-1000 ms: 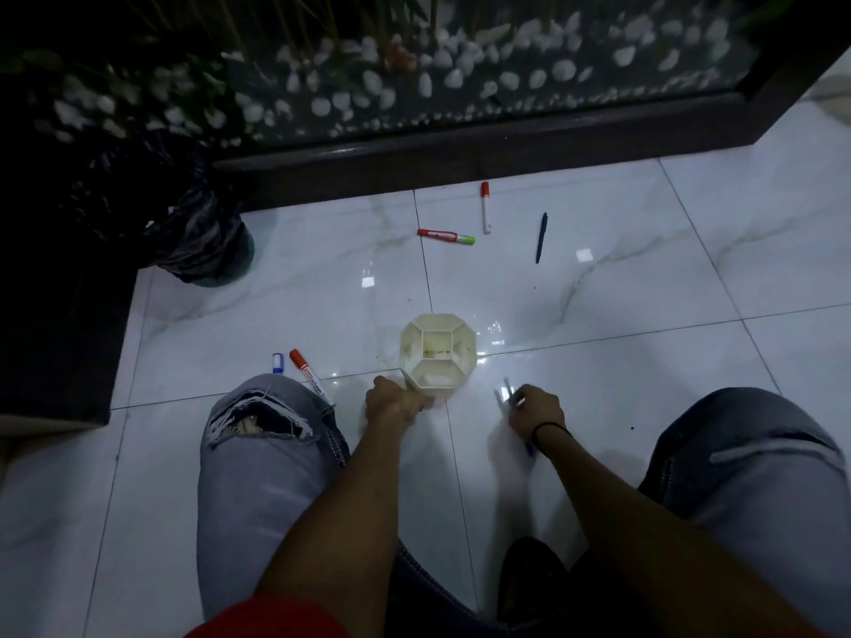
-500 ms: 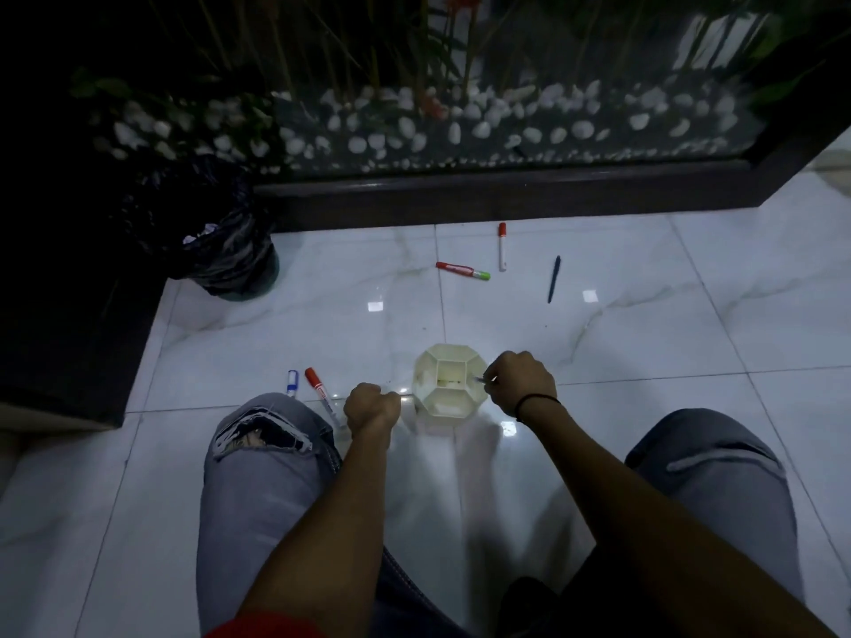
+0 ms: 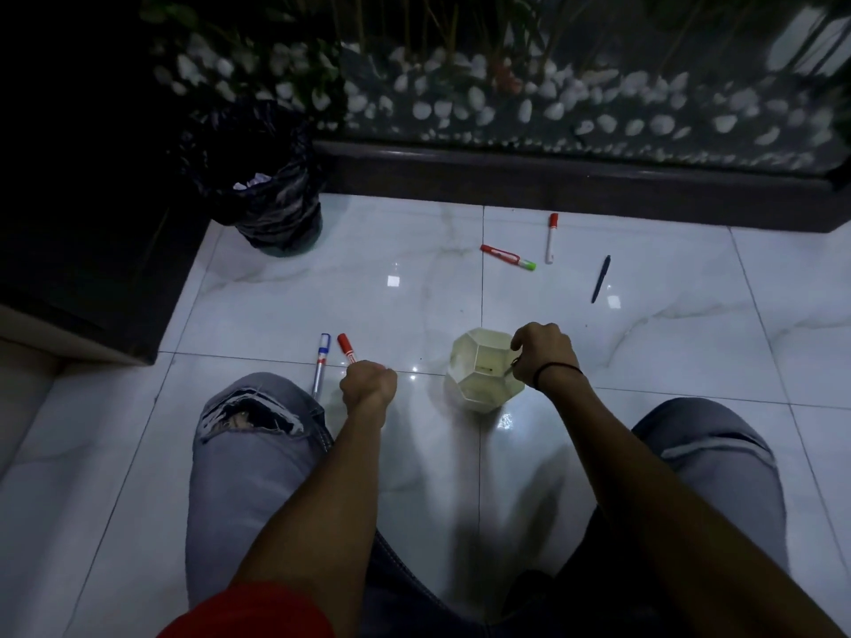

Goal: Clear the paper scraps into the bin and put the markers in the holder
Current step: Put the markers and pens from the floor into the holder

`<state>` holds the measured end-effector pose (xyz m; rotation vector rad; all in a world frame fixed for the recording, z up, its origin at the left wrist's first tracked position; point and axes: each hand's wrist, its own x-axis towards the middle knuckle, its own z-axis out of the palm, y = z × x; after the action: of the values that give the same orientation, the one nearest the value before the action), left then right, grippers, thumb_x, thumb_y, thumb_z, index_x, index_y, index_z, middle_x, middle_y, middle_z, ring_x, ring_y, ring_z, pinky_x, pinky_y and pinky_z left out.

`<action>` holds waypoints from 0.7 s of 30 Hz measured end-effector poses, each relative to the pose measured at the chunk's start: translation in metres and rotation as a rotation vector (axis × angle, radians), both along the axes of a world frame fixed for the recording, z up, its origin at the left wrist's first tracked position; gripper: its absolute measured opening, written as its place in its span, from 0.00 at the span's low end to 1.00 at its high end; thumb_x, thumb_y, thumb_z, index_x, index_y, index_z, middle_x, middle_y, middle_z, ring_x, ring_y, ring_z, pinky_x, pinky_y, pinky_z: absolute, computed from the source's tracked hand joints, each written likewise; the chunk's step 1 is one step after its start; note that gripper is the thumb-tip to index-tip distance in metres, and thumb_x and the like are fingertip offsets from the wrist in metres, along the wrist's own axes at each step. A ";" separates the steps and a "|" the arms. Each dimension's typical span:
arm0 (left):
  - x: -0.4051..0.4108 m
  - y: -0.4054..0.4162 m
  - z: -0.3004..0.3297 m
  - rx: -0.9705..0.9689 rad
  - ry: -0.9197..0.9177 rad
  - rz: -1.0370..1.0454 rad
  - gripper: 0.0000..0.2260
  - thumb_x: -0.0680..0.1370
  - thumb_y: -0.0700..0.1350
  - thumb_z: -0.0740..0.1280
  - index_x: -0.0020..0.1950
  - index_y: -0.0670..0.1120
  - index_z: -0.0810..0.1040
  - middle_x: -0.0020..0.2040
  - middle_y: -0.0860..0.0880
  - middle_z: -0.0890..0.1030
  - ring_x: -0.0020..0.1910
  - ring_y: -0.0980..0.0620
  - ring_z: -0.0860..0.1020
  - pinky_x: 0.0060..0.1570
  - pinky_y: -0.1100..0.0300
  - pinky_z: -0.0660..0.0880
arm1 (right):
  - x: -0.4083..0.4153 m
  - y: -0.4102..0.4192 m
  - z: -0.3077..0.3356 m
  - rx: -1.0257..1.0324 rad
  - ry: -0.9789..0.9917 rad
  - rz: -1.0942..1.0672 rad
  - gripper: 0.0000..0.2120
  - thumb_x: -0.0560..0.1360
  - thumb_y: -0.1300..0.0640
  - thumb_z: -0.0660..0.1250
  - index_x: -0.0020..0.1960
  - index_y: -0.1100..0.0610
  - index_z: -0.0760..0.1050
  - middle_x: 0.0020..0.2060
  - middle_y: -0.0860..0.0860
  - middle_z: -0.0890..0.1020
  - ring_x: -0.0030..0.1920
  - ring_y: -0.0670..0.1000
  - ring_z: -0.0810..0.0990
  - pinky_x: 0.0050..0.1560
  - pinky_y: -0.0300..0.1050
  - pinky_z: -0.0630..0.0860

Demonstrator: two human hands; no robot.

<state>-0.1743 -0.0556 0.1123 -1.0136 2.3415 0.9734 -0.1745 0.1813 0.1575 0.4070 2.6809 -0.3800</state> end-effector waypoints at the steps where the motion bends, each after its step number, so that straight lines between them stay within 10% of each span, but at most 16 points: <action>1: 0.000 0.000 0.002 0.011 0.005 0.013 0.16 0.79 0.45 0.66 0.60 0.35 0.79 0.58 0.39 0.82 0.55 0.41 0.82 0.55 0.49 0.81 | -0.002 -0.001 0.002 -0.002 0.009 -0.009 0.18 0.66 0.65 0.73 0.55 0.56 0.81 0.51 0.57 0.82 0.51 0.59 0.81 0.50 0.49 0.81; 10: -0.007 -0.029 0.006 0.017 0.086 0.116 0.13 0.80 0.44 0.65 0.60 0.38 0.80 0.59 0.41 0.83 0.58 0.42 0.81 0.52 0.54 0.78 | -0.019 -0.101 -0.001 -0.398 0.448 0.086 0.03 0.72 0.57 0.72 0.45 0.54 0.83 0.37 0.48 0.85 0.37 0.47 0.83 0.46 0.41 0.79; 21: -0.023 -0.117 -0.002 -0.156 -0.034 -0.064 0.17 0.75 0.49 0.73 0.59 0.41 0.79 0.60 0.42 0.81 0.59 0.42 0.80 0.49 0.56 0.76 | -0.027 -0.230 -0.108 -0.448 0.008 -0.106 0.24 0.71 0.52 0.73 0.63 0.60 0.73 0.58 0.59 0.79 0.59 0.59 0.78 0.58 0.47 0.75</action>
<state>-0.1973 -0.1725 0.1107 -0.9971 2.4367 0.7537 -0.2018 -0.0483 0.0490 0.4082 2.4847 -0.9883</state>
